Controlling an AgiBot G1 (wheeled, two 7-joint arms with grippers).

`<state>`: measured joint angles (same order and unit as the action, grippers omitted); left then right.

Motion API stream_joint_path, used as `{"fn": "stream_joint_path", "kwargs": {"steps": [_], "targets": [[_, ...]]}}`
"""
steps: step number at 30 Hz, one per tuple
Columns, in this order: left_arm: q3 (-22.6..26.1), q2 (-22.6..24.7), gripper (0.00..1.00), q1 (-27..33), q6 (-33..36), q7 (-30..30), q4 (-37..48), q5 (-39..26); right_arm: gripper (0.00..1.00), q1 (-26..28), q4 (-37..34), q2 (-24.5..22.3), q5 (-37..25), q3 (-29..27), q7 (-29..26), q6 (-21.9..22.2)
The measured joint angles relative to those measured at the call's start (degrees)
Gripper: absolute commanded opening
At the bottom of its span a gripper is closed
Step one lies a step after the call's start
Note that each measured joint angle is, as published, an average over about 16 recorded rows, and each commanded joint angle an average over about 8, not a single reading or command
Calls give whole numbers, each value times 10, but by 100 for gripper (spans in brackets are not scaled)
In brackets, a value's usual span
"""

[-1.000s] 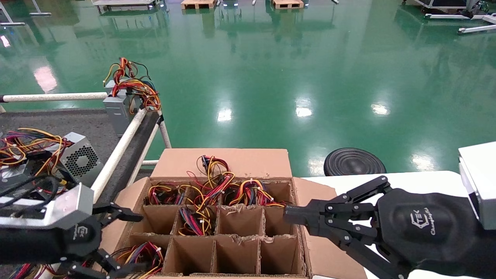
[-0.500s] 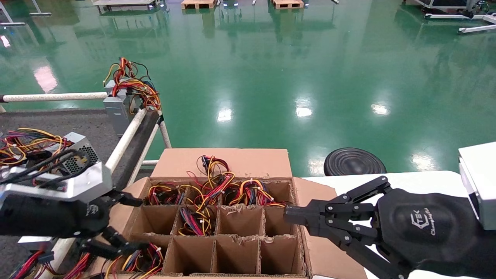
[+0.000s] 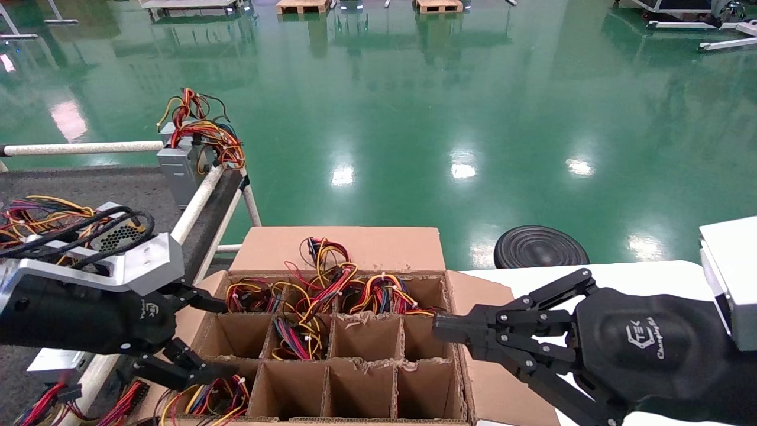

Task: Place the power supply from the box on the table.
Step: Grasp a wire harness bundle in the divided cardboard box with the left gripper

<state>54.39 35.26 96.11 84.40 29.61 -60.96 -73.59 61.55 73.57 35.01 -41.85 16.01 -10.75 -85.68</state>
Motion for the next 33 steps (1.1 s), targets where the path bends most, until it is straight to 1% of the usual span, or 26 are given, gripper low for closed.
{"fn": "stream_joint_path", "kwargs": {"steps": [8,15,23,33], "targets": [[14,-3,100,9,0,21,-10,4,0,0,0,0,0,0,0,0],[15,-2,100,2,-13,21,-18,10,0,0,0,0,0,0,0,0],[7,1,100,-25,-42,-5,-25,22,0,0,0,0,0,0,0,0],[-10,6,100,-75,-84,-63,-25,46,0,0,0,0,0,0,0,0]]}}
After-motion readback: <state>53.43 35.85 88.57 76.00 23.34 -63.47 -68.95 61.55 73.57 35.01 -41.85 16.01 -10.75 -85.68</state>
